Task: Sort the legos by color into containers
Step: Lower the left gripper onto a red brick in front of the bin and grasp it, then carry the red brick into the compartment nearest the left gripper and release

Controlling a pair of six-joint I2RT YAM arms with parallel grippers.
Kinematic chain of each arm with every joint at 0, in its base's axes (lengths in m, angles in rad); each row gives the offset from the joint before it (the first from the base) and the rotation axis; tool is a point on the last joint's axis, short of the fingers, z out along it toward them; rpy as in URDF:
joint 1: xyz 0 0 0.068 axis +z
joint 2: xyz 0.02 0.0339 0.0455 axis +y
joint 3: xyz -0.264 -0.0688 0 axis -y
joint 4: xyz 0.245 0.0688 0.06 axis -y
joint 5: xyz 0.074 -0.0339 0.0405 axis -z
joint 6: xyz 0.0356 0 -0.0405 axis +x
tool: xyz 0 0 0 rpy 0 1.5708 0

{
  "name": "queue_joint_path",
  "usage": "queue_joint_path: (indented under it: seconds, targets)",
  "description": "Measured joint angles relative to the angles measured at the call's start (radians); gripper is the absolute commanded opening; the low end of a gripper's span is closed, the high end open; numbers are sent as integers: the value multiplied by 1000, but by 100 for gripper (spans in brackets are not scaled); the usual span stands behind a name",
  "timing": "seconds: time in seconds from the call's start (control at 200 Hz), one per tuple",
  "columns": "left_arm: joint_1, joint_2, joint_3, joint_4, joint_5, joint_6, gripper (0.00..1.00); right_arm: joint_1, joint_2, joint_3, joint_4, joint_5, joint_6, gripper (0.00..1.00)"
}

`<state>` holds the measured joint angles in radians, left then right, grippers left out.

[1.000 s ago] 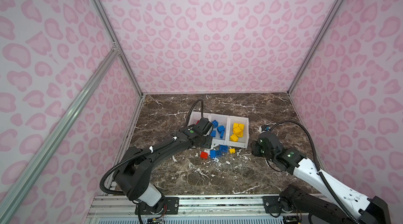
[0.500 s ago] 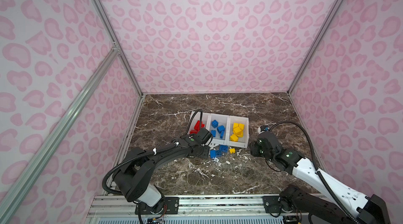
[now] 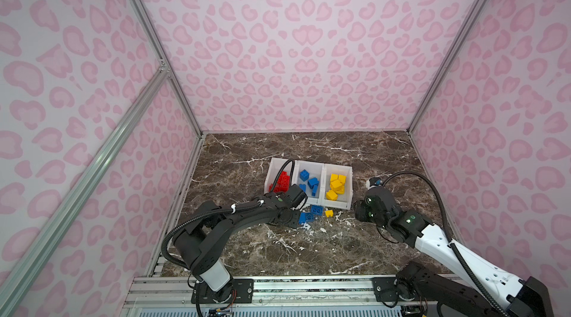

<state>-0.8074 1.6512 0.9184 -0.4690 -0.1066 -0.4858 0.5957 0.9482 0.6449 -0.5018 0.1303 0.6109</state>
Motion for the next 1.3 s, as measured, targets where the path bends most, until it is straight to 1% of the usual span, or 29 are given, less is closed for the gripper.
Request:
queue_joint_path:
  seconds: [0.29,0.57,0.695,0.82,0.98,1.04,1.165,1.3]
  targets:
    - [-5,22,6,12,-6,9,47,1,-3,0,-3,0,3,55]
    - [-7,14,8,17,-11,12,45,1,-9,0,-7,0,4,55]
    - [8,-16,43,-7,-18,33,45,3,-12,4,-16,0,4,55]
    - [60,-53,113,-29,-23,55,45,5,-17,8,-22,1,6,55]
    - [156,-56,256,-51,-30,116,45,6,-18,13,-25,3,6,55]
    - [196,-27,316,-53,-31,142,45,7,-13,17,-25,3,6,54]
    - [275,83,442,-67,-32,190,45,19,9,27,-25,4,6,54]
    - [327,164,511,-72,-32,219,45,32,31,41,-25,4,6,54]
